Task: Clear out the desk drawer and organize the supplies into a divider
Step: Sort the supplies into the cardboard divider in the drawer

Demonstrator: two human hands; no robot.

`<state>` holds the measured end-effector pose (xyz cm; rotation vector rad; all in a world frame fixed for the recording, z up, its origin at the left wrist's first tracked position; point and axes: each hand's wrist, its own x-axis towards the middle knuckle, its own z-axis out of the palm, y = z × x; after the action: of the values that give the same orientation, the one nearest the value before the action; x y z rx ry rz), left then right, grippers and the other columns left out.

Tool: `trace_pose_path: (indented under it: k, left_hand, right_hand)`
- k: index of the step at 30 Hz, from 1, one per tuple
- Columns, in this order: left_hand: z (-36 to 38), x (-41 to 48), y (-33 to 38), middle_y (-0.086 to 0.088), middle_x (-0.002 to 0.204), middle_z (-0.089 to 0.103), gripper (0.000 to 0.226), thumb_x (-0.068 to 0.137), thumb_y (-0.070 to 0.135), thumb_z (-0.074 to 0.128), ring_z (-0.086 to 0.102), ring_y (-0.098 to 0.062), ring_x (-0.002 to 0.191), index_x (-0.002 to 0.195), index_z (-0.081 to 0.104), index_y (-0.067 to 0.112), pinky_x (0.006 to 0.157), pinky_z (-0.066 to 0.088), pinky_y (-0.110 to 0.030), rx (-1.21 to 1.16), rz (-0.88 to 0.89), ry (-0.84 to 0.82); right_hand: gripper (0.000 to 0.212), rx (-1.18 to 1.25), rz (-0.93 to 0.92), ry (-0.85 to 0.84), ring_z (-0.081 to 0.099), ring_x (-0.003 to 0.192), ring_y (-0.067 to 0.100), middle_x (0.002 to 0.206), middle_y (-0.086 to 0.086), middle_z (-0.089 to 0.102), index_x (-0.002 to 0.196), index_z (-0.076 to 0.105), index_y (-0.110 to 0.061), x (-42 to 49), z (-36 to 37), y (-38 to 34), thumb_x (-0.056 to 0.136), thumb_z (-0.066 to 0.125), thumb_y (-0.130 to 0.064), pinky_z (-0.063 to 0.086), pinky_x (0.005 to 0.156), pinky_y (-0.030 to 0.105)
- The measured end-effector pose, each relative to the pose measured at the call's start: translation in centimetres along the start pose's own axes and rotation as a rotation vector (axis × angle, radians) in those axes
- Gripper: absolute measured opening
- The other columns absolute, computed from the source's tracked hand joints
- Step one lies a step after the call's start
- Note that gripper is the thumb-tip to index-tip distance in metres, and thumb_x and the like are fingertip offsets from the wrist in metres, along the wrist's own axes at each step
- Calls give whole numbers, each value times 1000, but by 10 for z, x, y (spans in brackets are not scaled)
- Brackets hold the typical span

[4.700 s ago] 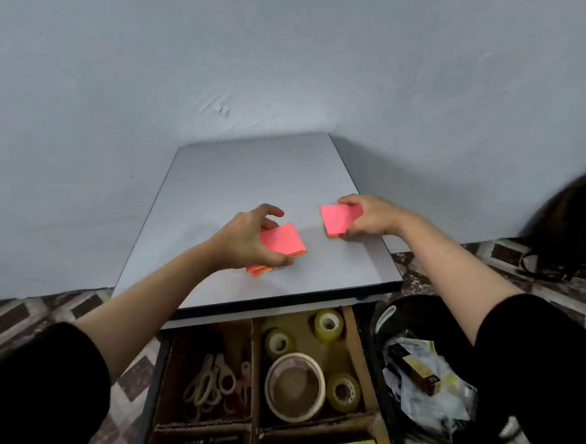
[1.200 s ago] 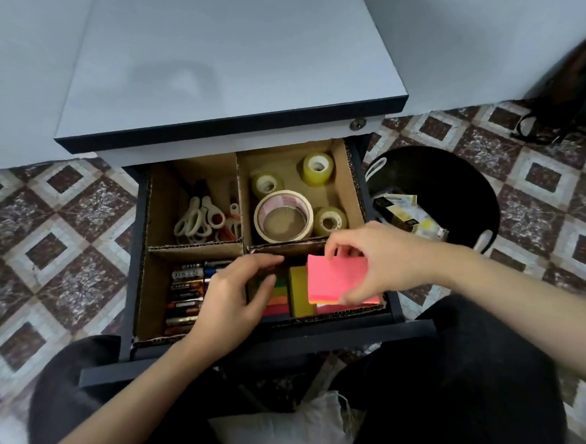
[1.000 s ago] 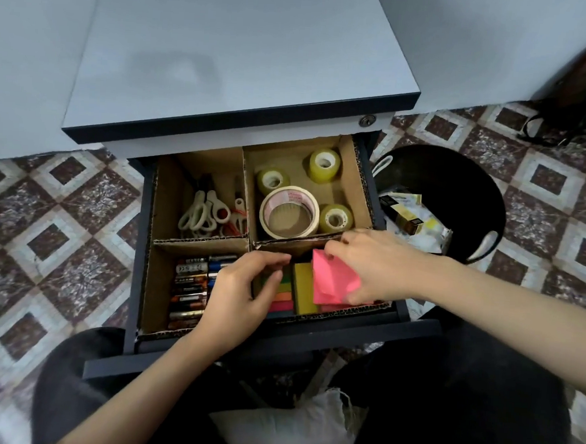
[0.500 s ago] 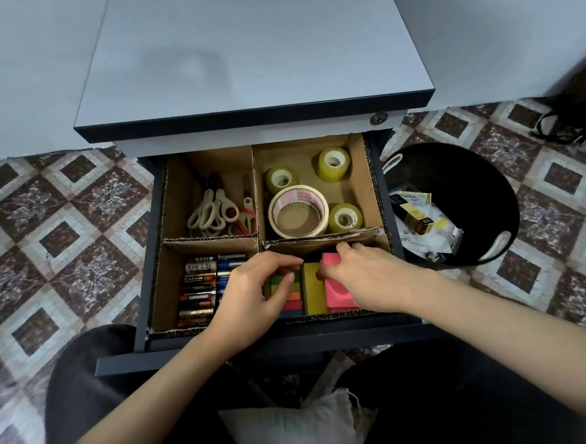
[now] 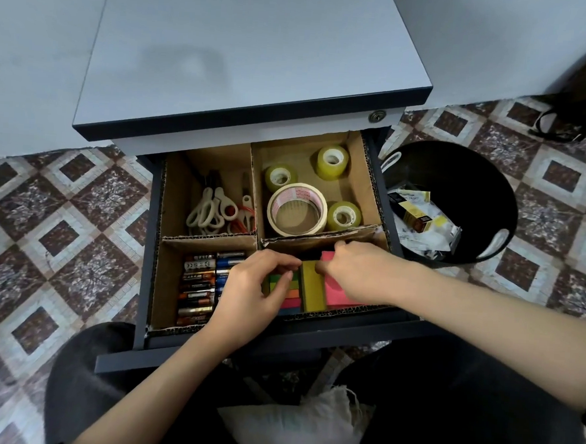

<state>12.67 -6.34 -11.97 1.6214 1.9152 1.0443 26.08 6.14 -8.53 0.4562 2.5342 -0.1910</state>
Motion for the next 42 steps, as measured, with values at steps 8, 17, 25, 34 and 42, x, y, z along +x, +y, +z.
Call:
trace_pose_path:
  k: [8,17,25,34,42]
  left_hand:
    - [-1,1,2,9,93,65,28,84,26,49,58,0,92,98,69,12,82,45,-11,-3,27,-11]
    - [-2,1,3,11,93,64,19,83,13,56,56,5,93,98,69,13,82,42,-6,28,16,-11]
    - [-1,0,2,10,91,64,20,83,12,56,57,1,92,97,69,11,82,41,-4,25,20,0]
    - [-1,1,-1,10,89,66,16,85,7,57,59,-1,89,92,69,14,79,43,-6,-17,11,5]
    - [-17,-24,12,21,86,63,20,88,6,60,60,0,89,86,66,25,75,44,-6,-62,-80,33]
  right_hand:
    - [38,146,79,162,59,97,25,109,9,57,131,43,-9,-5,18,9,94,43,-12,50,81,35]
    - [43,193,77,153,56,98,23,110,10,54,133,44,-10,-8,24,19,90,40,-3,49,85,32]
    - [59,65,83,141,45,119,29,129,11,44,146,26,-32,-6,21,6,92,45,-50,42,90,37]
    - [58,163,168,100,49,117,32,125,15,50,144,31,-30,-9,14,-3,91,53,-42,42,92,38]
    - [63,300,295,352,54,114,32,127,13,56,144,34,-21,-26,9,-18,89,56,-45,46,89,38]
